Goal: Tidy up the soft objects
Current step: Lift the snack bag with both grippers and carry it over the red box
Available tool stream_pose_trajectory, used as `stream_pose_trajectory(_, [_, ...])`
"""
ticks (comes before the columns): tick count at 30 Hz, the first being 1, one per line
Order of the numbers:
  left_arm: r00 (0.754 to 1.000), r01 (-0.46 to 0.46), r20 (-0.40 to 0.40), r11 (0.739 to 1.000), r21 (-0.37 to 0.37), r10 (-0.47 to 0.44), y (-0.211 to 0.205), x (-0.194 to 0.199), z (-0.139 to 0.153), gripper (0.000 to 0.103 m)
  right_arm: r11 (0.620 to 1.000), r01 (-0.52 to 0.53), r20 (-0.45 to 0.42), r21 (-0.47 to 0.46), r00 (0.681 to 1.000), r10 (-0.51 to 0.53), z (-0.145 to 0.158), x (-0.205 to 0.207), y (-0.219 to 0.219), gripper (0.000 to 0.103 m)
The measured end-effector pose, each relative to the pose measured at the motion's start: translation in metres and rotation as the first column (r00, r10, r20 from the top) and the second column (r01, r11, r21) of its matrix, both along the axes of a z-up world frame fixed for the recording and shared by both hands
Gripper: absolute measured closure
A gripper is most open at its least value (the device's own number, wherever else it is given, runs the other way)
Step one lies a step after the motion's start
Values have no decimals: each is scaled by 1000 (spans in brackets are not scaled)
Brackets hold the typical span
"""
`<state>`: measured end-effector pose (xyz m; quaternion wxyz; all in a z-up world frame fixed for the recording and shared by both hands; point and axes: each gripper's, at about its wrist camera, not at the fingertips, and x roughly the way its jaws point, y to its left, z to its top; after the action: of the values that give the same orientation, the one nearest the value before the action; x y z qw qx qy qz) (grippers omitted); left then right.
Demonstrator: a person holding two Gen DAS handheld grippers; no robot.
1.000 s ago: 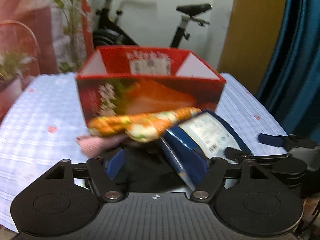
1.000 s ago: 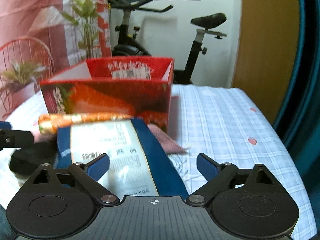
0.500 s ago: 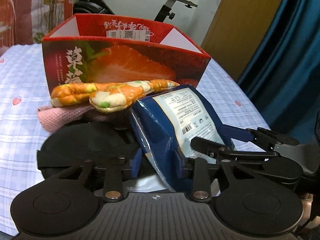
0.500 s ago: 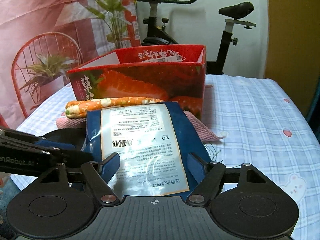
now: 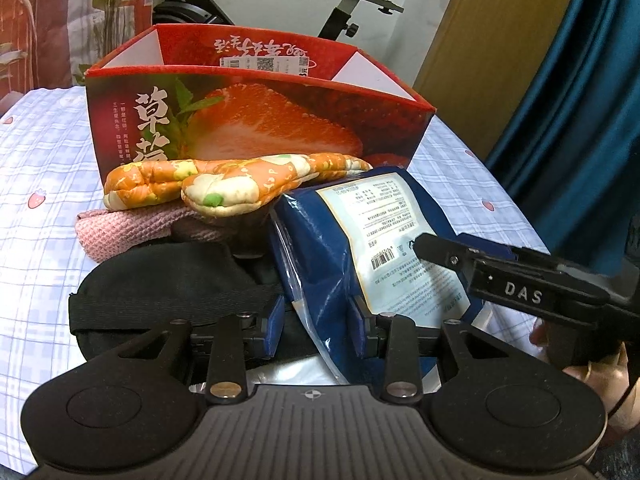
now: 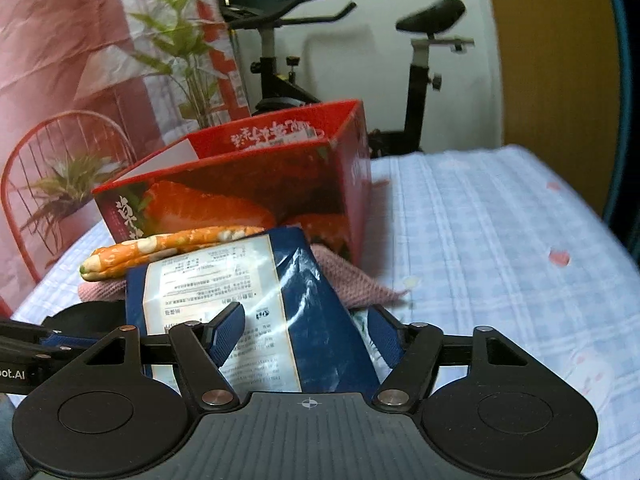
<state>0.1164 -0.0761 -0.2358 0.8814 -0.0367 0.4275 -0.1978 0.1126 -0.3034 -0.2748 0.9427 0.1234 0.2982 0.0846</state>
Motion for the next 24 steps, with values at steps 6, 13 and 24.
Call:
stream_pose_trajectory(6, [1000, -1, 7, 1000, 8, 1, 0, 0, 0, 65, 999, -43, 5, 0, 999, 43, 1, -8, 5, 51])
stream_pose_trajectory(13, [1000, -14, -3, 1000, -15, 14, 6, 0, -1, 65, 995, -96, -1, -4, 995, 96, 6, -17, 15, 63])
stream_pose_trajectory(24, [1000, -20, 11, 1000, -2, 20, 14, -5, 2, 70, 989, -150, -21, -8, 989, 150, 10, -21, 29, 78])
